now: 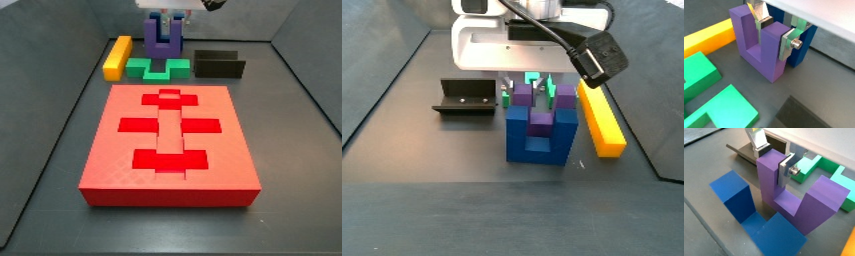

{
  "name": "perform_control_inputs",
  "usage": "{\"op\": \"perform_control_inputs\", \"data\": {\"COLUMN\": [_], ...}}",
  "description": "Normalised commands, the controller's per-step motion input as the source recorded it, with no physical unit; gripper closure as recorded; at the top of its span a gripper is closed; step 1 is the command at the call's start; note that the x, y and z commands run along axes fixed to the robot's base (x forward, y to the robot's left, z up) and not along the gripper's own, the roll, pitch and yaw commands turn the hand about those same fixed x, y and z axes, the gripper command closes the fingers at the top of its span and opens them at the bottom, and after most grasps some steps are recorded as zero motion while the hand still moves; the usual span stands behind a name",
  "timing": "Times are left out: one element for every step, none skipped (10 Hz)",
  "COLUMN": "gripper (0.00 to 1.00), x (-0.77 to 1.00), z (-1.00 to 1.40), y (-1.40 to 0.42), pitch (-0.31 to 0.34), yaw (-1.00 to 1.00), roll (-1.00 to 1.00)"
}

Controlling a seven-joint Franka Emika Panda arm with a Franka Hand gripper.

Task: Pick up the purple object. Move up. Move to above the board. Insert the purple object.
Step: Pick up the purple object, then move up, then move to above the board.

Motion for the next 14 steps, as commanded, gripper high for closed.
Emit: {"op": "perform_control_inputs", "data": {"gripper": [1.00, 1.00, 1.00, 1.00, 1.00, 1.00, 1.00, 1.00, 1.00, 1.00, 1.00, 1.00, 1.00, 1.00], "x": [0.00, 0.00, 0.00, -0.03, -0.05, -0.01, 0.00, -0.01, -0.04, 0.02, 0.05, 0.03, 0.03, 0.03], "z": [0.00, 0.00, 0.83, 0.77, 0.60, 0.21, 1.40, 1.40, 1.40, 1.40, 1.40, 0.76, 0.39, 0.18], "y": [0.00, 0.00, 0.00, 0.02, 0.01, 0.01, 0.00, 0.00, 0.00, 0.00, 0.01, 0.01, 0.00, 0.00], "pitch": [0.000, 0.000, 0.000, 0.009, 0.007, -0.024, 0.000, 0.029, 0.046, 0.044, 0.068, 0.100, 0.078, 0.053], "yaw": [0.00, 0.00, 0.00, -0.04, -0.04, -0.02, 0.00, 0.01, 0.01, 0.01, 0.00, 0.00, 0.00, 0.00], "roll": [0.00, 0.00, 0.00, 0.00, 0.01, 0.03, 0.00, -0.01, 0.02, 0.02, 0.00, 0.01, 0.01, 0.00]}}
